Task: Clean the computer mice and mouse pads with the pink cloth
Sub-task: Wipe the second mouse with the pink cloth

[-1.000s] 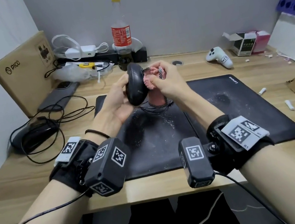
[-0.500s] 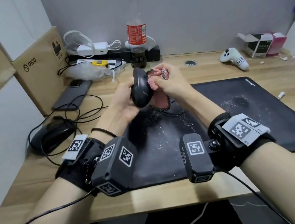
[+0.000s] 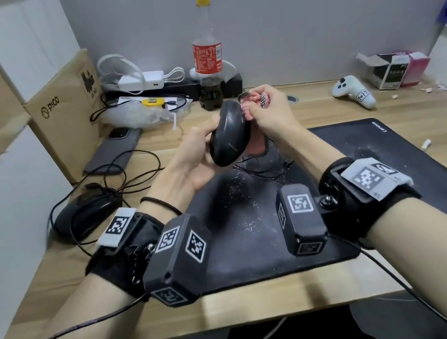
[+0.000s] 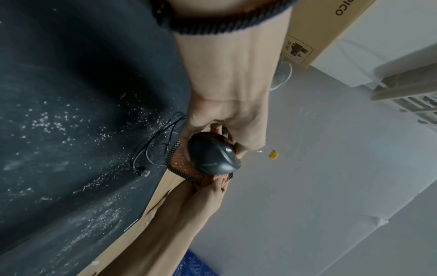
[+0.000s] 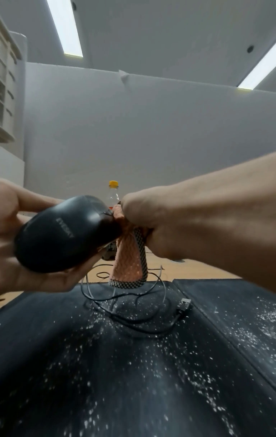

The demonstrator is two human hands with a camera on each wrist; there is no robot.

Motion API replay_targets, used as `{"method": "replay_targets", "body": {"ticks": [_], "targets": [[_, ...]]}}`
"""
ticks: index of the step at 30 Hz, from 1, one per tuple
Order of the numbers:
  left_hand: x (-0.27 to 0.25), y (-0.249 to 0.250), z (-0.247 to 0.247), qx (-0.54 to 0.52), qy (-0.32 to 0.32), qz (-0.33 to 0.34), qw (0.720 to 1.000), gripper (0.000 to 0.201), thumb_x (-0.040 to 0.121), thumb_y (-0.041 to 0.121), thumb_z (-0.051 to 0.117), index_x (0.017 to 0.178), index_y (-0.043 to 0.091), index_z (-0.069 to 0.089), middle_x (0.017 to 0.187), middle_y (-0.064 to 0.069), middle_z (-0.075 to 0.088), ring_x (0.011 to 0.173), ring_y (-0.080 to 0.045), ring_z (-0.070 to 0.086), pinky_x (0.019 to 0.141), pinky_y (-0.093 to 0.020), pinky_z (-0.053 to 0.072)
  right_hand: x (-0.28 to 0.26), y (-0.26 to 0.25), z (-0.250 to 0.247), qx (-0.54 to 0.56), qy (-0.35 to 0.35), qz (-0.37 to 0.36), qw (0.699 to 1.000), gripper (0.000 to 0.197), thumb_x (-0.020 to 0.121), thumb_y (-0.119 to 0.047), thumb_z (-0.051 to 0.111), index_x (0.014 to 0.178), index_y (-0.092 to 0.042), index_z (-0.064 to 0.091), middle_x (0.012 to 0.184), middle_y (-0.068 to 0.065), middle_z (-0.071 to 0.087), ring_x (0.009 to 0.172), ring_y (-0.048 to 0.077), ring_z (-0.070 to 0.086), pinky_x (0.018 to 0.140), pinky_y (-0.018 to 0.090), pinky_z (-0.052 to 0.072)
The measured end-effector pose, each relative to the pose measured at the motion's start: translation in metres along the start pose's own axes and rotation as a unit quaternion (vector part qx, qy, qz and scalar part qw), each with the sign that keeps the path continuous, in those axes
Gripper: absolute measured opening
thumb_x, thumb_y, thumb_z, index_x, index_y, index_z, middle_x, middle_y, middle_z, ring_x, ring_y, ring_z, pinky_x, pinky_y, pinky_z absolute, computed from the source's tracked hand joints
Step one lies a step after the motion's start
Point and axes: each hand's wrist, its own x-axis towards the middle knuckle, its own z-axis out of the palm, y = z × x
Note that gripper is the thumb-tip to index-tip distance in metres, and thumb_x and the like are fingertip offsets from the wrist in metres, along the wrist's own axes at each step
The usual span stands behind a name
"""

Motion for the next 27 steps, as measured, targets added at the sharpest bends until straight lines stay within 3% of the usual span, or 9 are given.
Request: {"method": "replay_targets", "body": {"ticks": [2, 4, 8, 11, 15, 18, 20, 23, 27], "targets": [[0.001, 0.001, 0.005, 0.003, 0.000, 0.013, 1.000, 0.017, 0.094, 0.018, 0.051, 0.100, 0.007, 0.064, 0.098, -0.011, 0.064, 0.088, -0.021, 0.062, 0.098, -0.040, 0.046, 0.002, -0.002, 0.002, 0.001, 0.016, 0.001, 1.000, 0.015, 0.091, -0.010, 0.059, 0.091, -0.024, 0.056, 0.093, -0.001, 0.064, 0.089, 0.014, 0.060, 0.085, 0.032, 0.050], [0.006, 0.004, 0.010, -0.006, 0.035, 0.019, 0.999, 0.018, 0.096, 0.019, 0.049, 0.091, 0.008, 0.063, 0.087, -0.009, 0.065, 0.077, -0.019, 0.064, 0.086, -0.036, 0.052, -0.002, -0.001, 0.008, -0.004, -0.001, -0.008, 1.000, 0.014, 0.089, -0.011, 0.058, 0.090, -0.025, 0.056, 0.095, 0.003, 0.065, 0.088, 0.016, 0.059, 0.086, 0.036, 0.050], [0.010, 0.005, 0.009, -0.013, 0.046, 0.018, 0.999, 0.020, 0.096, 0.023, 0.050, 0.086, 0.012, 0.065, 0.081, -0.007, 0.067, 0.071, -0.019, 0.064, 0.077, -0.035, 0.054, -0.006, 0.002, 0.008, -0.019, -0.027, -0.039, 0.999, 0.009, 0.092, -0.011, 0.058, 0.098, -0.018, 0.056, 0.092, -0.002, 0.062, 0.083, 0.008, 0.057, 0.080, 0.026, 0.047], [0.006, 0.004, 0.012, 0.015, -0.001, 0.023, 1.000, 0.016, 0.094, 0.019, 0.053, 0.091, 0.015, 0.068, 0.086, -0.006, 0.068, 0.077, -0.017, 0.064, 0.080, -0.032, 0.053, 0.010, 0.001, 0.001, 0.018, 0.020, -0.027, 0.999, 0.011, 0.093, -0.009, 0.056, 0.101, -0.017, 0.055, 0.096, 0.001, 0.063, 0.090, 0.012, 0.058, 0.089, 0.033, 0.049], [0.014, 0.006, 0.014, -0.024, 0.043, 0.022, 0.999, 0.032, 0.095, 0.019, 0.052, 0.070, 0.011, 0.071, 0.077, -0.007, 0.067, 0.069, -0.017, 0.063, 0.079, -0.031, 0.050, -0.001, 0.008, 0.012, 0.020, -0.018, -0.025, 0.999, 0.012, 0.093, -0.007, 0.055, 0.097, -0.018, 0.053, 0.089, -0.003, 0.061, 0.084, 0.011, 0.057, 0.084, 0.032, 0.049], [0.014, 0.002, 0.010, -0.012, 0.056, 0.015, 0.998, 0.019, 0.093, 0.020, 0.053, 0.082, 0.010, 0.065, 0.077, -0.007, 0.067, 0.067, -0.018, 0.065, 0.073, -0.032, 0.054, -0.009, 0.014, 0.010, 0.011, -0.058, -0.040, 0.997, 0.011, 0.094, -0.006, 0.054, 0.103, -0.013, 0.056, 0.089, -0.002, 0.061, 0.082, 0.010, 0.056, 0.081, 0.028, 0.046], [0.005, -0.002, 0.012, -0.008, 0.022, 0.012, 1.000, 0.015, 0.092, 0.019, 0.053, 0.093, 0.010, 0.065, 0.087, -0.009, 0.067, 0.076, -0.019, 0.065, 0.074, -0.032, 0.055, -0.001, 0.013, 0.002, 0.019, -0.031, -0.024, 0.999, 0.011, 0.095, -0.007, 0.052, 0.104, -0.013, 0.055, 0.090, -0.002, 0.061, 0.084, 0.010, 0.057, 0.084, 0.028, 0.047], [-0.004, -0.007, 0.019, 0.002, 0.009, 0.037, 0.999, 0.017, 0.094, 0.017, 0.051, 0.092, 0.009, 0.066, 0.084, -0.008, 0.069, 0.076, -0.018, 0.065, 0.074, -0.029, 0.056, 0.007, 0.014, -0.004, 0.012, 0.006, -0.018, 1.000, 0.011, 0.097, -0.010, 0.048, 0.103, -0.019, 0.050, 0.101, -0.001, 0.059, 0.098, 0.015, 0.056, 0.091, 0.032, 0.045], [-0.002, -0.002, 0.020, -0.030, 0.048, 0.069, 0.996, 0.023, 0.096, 0.016, 0.049, 0.078, 0.009, 0.062, 0.061, -0.003, 0.068, 0.056, -0.013, 0.066, 0.063, -0.027, 0.057, -0.013, 0.014, 0.001, 0.016, -0.102, -0.050, 0.993, 0.008, 0.095, -0.012, 0.048, 0.103, -0.015, 0.049, 0.080, -0.004, 0.056, 0.075, 0.011, 0.053, 0.078, 0.031, 0.044]]}}
